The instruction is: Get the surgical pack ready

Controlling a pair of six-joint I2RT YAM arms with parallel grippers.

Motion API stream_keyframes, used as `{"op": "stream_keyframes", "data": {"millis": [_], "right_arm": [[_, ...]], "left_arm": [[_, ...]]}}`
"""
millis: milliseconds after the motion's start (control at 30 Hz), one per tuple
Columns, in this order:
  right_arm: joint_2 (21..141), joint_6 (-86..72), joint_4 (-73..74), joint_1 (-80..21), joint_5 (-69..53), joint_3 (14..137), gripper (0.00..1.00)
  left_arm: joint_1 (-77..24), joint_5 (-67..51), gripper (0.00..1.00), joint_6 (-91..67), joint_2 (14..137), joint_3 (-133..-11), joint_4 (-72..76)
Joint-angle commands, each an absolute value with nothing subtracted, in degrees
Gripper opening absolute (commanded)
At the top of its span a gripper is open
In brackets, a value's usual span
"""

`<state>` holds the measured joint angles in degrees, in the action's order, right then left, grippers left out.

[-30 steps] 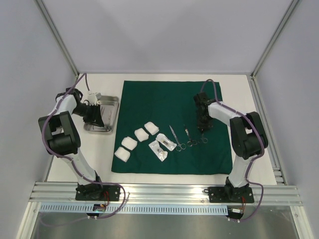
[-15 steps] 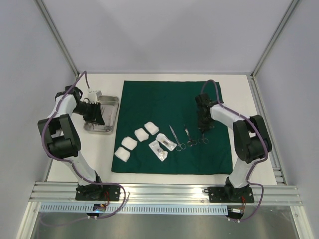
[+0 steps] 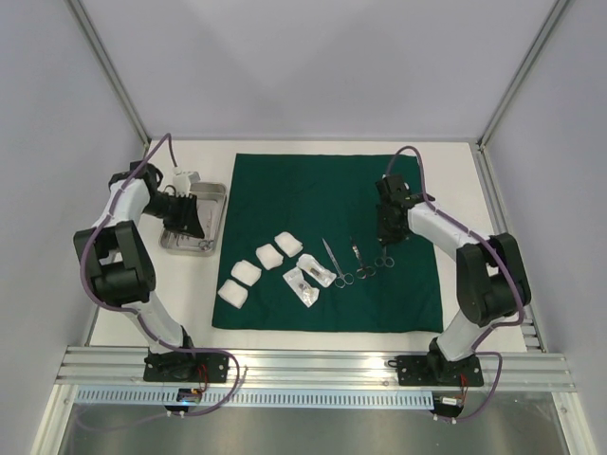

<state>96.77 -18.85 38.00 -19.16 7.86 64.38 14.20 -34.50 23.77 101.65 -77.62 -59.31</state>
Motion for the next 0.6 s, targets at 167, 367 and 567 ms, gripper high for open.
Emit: {"op": "stream_keyframes", "data": {"millis": [167, 367, 567], "right_arm": [[89.5, -27.3, 31.5, -27.6, 10.0, 68.1, 0.00], [90.7, -33.1, 24.3, -35.3, 9.5, 72.4, 0.00], [93.2, -35.7, 21.1, -41.1, 9.8, 77.2, 0.00]], "left_arm": [[6.7, -46.0, 0.36, 25.9, 92.8, -82.5, -65.1], [-6.4, -49.0, 0.42, 20.0, 89.1, -82.6, -58.2], [-19.0, -45.3, 0.44, 12.6, 90.3, -82.2, -49.5]]}}
